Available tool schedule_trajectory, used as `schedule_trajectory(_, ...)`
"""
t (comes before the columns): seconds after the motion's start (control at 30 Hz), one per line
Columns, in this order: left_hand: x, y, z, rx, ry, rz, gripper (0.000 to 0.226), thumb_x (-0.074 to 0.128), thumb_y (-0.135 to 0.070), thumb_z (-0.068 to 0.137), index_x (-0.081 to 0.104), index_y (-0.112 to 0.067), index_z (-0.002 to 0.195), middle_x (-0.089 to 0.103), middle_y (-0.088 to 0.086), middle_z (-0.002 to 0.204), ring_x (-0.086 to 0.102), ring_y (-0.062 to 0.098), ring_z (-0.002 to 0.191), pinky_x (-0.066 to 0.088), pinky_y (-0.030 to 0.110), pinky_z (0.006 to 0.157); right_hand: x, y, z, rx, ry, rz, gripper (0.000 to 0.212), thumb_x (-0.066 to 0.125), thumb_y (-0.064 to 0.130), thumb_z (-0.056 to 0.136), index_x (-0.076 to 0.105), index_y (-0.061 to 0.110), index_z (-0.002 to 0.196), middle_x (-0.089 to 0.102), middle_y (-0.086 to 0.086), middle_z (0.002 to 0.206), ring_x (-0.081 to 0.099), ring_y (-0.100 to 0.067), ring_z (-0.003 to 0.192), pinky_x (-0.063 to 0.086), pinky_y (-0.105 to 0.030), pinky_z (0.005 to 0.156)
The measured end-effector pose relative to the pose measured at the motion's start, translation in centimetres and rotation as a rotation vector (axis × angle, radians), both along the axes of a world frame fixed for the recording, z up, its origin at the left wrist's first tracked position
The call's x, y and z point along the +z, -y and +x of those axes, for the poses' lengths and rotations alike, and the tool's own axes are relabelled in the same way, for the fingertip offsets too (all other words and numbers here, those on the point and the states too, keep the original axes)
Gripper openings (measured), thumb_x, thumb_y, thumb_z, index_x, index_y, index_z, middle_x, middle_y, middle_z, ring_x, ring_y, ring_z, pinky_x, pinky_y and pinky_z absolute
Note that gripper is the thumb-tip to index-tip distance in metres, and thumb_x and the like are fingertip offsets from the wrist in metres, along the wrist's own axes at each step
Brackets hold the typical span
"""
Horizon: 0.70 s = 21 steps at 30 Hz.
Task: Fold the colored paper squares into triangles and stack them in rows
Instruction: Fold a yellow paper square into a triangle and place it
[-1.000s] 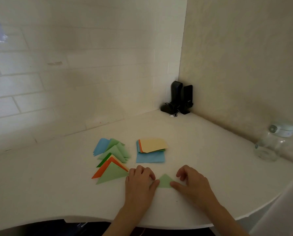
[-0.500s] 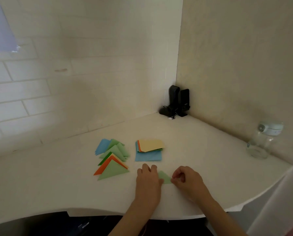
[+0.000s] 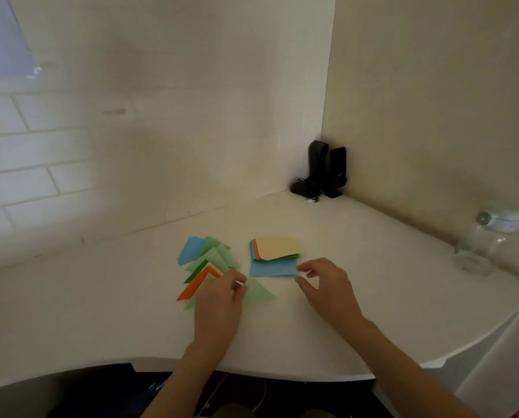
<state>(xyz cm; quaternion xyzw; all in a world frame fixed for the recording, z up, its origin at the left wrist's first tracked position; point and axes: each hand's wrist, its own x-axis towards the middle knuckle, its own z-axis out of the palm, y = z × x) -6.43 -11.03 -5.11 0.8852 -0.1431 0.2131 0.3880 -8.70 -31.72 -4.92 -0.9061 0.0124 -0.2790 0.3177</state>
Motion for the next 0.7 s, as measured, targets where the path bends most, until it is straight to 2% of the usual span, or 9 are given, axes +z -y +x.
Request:
schedule_trajectory(0.07,0.0,-2.3,0.5,0.031,0.022,0.029,0.01,0.069,-0.016,0.081,0.063,-0.023,0.082,0.058,-0.014,0.074,0.05,0.01,0.072,0.039,0.022,0.061,0.0,-0.6,2.0,0.036,-0.009,-0.06,0.02,0.071,0.015,0.077,0.069,0.011,0.097,0.067,-0.004,0.096,0.063,-0.019,0.085,0.051,-0.033,0.081)
schedule_trajectory(0.13,-0.3,-4.0,0.8,0.066,0.029,0.077,0.012,0.071,-0.017,0.079,0.061,-0.025,0.079,0.058,-0.013,0.071,0.046,0.012,0.069,0.036,0.024,0.058,0.2,-1.5,3.9,0.066,-0.066,-0.126,0.026,0.069,0.018,0.079,0.068,0.01,0.104,0.065,-0.006,0.106,0.062,-0.023,0.096,0.048,-0.037,0.087)
schedule_trajectory(0.23,-0.8,-5.5,1.1,0.105,0.044,0.136,0.014,0.074,-0.016,0.076,0.062,-0.023,0.078,0.062,-0.008,0.069,0.048,0.017,0.066,0.044,0.034,0.058,0.3,-2.5,6.4,0.081,-0.173,-0.22,0.037,0.064,0.026,0.084,0.061,0.014,0.119,0.057,-0.002,0.127,0.054,-0.019,0.115,0.039,-0.037,0.101)
schedule_trajectory(0.33,-1.2,-6.2,1.2,0.123,0.049,0.124,0.016,0.076,-0.013,0.073,0.063,-0.022,0.077,0.063,-0.009,0.069,0.046,0.016,0.065,0.042,0.032,0.056,-0.3,-2.7,8.0,0.062,-0.258,-0.335,0.041,0.058,0.034,0.087,0.056,0.021,0.126,0.051,0.003,0.136,0.047,-0.013,0.124,0.034,-0.035,0.104)
schedule_trajectory(0.4,-1.7,-6.6,1.4,0.123,0.035,0.133,0.02,0.077,-0.013,0.071,0.061,-0.024,0.076,0.062,-0.011,0.072,0.044,0.013,0.065,0.039,0.03,0.056,-0.6,-2.8,8.5,0.041,-0.285,-0.337,0.036,0.055,0.037,0.088,0.058,0.027,0.123,0.054,0.006,0.132,0.049,-0.012,0.12,0.034,-0.033,0.099)
schedule_trajectory(0.47,-2.2,-6.8,1.7,0.115,0.026,0.136,0.025,0.08,-0.012,0.067,0.06,-0.025,0.075,0.059,-0.012,0.074,0.044,0.013,0.066,0.039,0.03,0.056,-0.9,-2.8,8.4,0.012,-0.265,-0.345,0.024,0.053,0.037,0.089,0.064,0.032,0.109,0.06,0.008,0.118,0.055,-0.013,0.109,0.033,-0.032,0.088)
schedule_trajectory(0.53,-2.5,-6.9,2.0,0.112,0.005,0.097,0.028,0.081,-0.012,0.065,0.059,-0.026,0.075,0.055,-0.014,0.075,0.044,0.012,0.067,0.038,0.029,0.057,-1.2,-3.1,8.5,-0.029,-0.216,-0.377,0.019,0.05,0.035,0.09,0.068,0.031,0.094,0.063,0.009,0.103,0.057,-0.014,0.097,0.025,-0.031,0.079)
schedule_trajectory(0.6,-2.6,-7.0,2.2,0.109,-0.011,0.061,0.029,0.081,-0.012,0.065,0.058,-0.026,0.076,0.054,-0.015,0.075,0.044,0.011,0.068,0.037,0.028,0.059,-1.4,-3.3,8.6,-0.074,-0.178,-0.381,0.022,0.049,0.034,0.091,0.07,0.029,0.087,0.064,0.009,0.097,0.057,-0.013,0.089,0.019,-0.029,0.078)
schedule_trajectory(0.7,-2.6,-7.0,2.3,0.107,-0.016,0.056,0.029,0.081,-0.013,0.064,0.059,-0.027,0.076,0.055,-0.015,0.076,0.045,0.011,0.069,0.038,0.028,0.06,-1.5,-3.5,8.9,-0.121,-0.15,-0.395,0.024,0.048,0.034,0.092,0.07,0.031,0.082,0.063,0.012,0.095,0.056,-0.011,0.083,0.017,-0.03,0.08)
